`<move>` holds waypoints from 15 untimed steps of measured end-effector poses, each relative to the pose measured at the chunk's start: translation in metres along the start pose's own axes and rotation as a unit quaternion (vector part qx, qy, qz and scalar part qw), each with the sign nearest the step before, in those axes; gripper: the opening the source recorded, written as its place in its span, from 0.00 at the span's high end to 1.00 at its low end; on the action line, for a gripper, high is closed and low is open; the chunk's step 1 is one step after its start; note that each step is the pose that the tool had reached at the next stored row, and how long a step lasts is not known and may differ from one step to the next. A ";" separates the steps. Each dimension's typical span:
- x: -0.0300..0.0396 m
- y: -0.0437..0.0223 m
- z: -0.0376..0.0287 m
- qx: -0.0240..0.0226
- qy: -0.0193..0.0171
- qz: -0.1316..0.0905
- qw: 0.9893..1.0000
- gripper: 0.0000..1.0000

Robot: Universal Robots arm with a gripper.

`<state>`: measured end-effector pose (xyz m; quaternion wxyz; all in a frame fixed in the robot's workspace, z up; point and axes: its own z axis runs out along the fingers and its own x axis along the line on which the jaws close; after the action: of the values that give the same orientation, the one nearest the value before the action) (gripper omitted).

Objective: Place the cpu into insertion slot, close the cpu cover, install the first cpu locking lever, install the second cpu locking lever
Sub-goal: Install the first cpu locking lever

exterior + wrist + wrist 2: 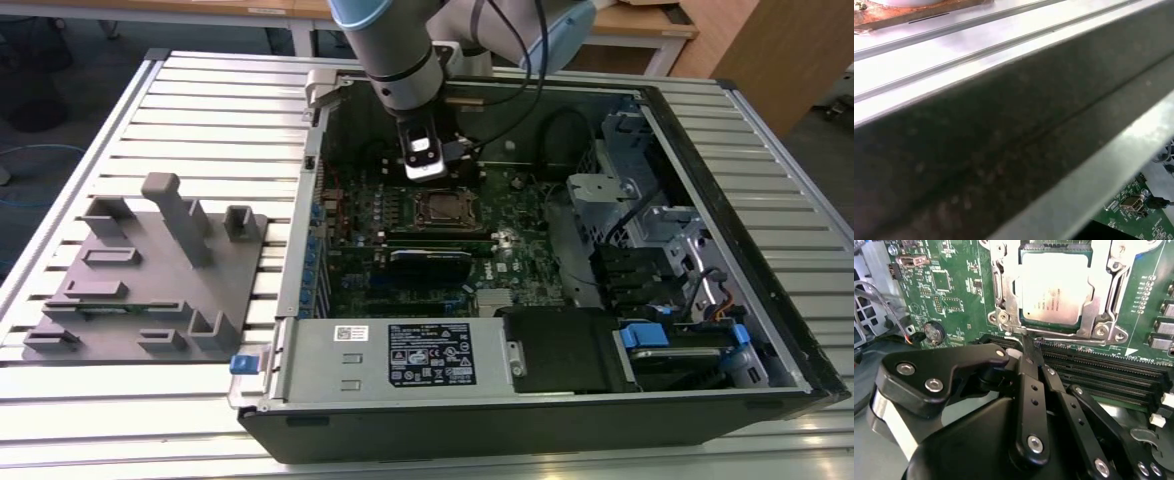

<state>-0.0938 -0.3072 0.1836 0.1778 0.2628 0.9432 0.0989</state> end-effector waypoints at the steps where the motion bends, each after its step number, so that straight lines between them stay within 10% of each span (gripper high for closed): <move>1: 0.0000 0.0000 0.0000 0.000 0.000 0.000 1.000 0.90; 15: -0.0023 0.0023 -0.0071 0.000 0.000 0.000 1.000 0.90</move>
<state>-0.0937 -0.3072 0.1914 0.1778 0.2629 0.9431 0.0991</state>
